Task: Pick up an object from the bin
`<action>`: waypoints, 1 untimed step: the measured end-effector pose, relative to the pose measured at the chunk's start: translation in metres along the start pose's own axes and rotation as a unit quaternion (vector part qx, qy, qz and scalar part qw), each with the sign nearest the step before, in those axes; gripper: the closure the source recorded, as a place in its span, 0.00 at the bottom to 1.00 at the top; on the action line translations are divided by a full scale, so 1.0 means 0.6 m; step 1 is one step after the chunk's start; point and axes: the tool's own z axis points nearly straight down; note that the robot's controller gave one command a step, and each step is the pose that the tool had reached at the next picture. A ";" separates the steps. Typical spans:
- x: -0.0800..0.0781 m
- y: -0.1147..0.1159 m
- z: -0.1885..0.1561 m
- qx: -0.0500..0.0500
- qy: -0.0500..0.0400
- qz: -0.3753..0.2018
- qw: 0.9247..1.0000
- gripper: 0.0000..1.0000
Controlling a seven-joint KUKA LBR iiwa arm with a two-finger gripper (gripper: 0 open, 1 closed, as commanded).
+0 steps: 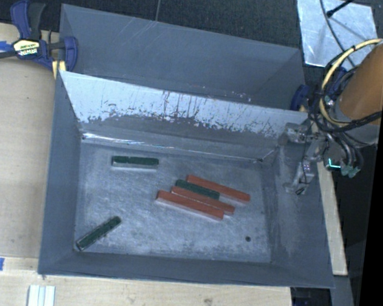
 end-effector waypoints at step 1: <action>-0.006 0.101 0.210 -0.001 0.000 -0.019 1.000 0.00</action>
Offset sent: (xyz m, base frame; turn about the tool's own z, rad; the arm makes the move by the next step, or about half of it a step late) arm 0.0041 0.0589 -0.1218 -0.0363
